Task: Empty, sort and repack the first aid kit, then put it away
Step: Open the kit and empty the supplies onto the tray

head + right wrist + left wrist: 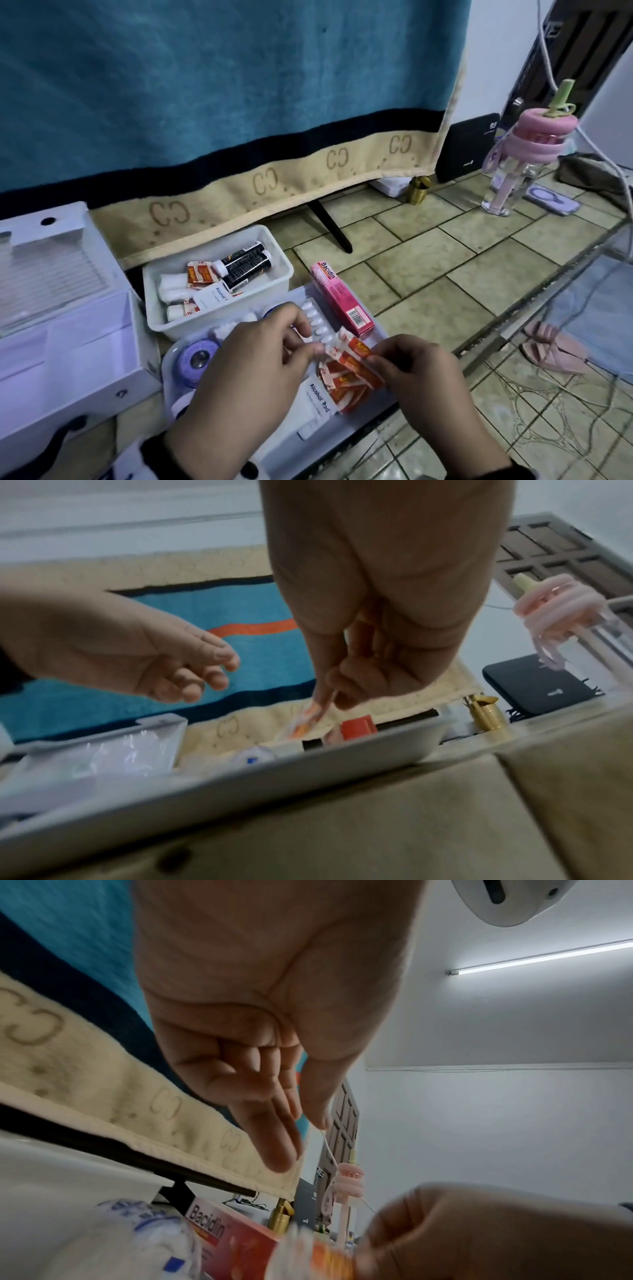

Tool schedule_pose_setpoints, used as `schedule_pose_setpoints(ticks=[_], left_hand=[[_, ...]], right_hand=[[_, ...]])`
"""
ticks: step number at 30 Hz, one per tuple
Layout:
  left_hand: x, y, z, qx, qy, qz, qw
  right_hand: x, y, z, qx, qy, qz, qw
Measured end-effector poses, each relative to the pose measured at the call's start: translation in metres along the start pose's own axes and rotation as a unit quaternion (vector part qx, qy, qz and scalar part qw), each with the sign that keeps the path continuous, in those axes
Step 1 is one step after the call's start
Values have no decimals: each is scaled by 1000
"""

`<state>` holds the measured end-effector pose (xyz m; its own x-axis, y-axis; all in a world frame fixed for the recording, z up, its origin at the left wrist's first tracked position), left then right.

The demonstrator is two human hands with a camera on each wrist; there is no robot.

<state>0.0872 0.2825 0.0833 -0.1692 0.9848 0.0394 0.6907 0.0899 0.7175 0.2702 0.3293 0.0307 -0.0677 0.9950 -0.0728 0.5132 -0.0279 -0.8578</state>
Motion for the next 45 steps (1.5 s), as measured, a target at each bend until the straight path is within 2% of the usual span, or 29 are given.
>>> schedule_pose_setpoints(ticks=[5, 8, 11, 14, 18, 20, 22, 24, 26, 29, 32, 34, 37, 41, 45], left_hand=[[-6, -16, -18, -23, 10, -32, 999], [-15, -25, -38, -33, 27, -47, 998], [-27, -35, -68, -15, 52, -56, 997], [-43, -53, -106, -4, 82, -80, 993], [-67, -95, -163, 45, 115, -130, 984], [-75, -121, -189, 100, 87, -151, 980], [-76, -147, -211, 164, 49, -163, 972], [-70, -168, -229, 208, 25, -171, 963], [-63, -182, -243, 231, 8, -177, 957], [-60, -198, -258, 220, 5, -160, 962], [-58, -206, -276, 223, 77, -116, 965], [-56, -208, -286, 256, 134, -71, 955], [-52, -213, -295, 280, 145, -39, 948], [-49, -212, -304, 288, 169, -9, 943], [-47, -208, -310, 285, 177, -19, 942]], right_hand=[[-3, 3, 11, -177, 44, -22, 983], [-7, -9, 13, -155, 81, -39, 984], [-12, -38, 23, -93, 82, -90, 988], [-20, -87, 47, -32, -2, -138, 990], [-43, -166, 97, 3, -199, -199, 960], [-49, -197, 129, -27, -251, -225, 941], [-48, -218, 165, -130, -271, -253, 919], [-39, -231, 197, -269, -268, -270, 885], [-29, -243, 222, -319, -261, -278, 868], [-17, -258, 252, -295, -221, -305, 878], [-11, -271, 270, -238, -163, -341, 895], [-11, -280, 276, -227, -117, -379, 889], [-5, -293, 283, -274, -72, -407, 868], [3, -306, 287, -292, -81, -399, 866], [5, -313, 288, -300, -126, -321, 890]])
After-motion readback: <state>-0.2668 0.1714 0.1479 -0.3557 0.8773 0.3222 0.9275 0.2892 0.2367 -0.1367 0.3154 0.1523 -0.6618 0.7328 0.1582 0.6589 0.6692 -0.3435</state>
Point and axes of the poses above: each hand's wrist, its own x-axis towards the middle knuckle, its own z-axis out of the palm, y = z × x, the point moved 3 cm from there along x, towards the middle knuckle, and after that the axes turned 3 degrees about z, right-handed, at the moved point
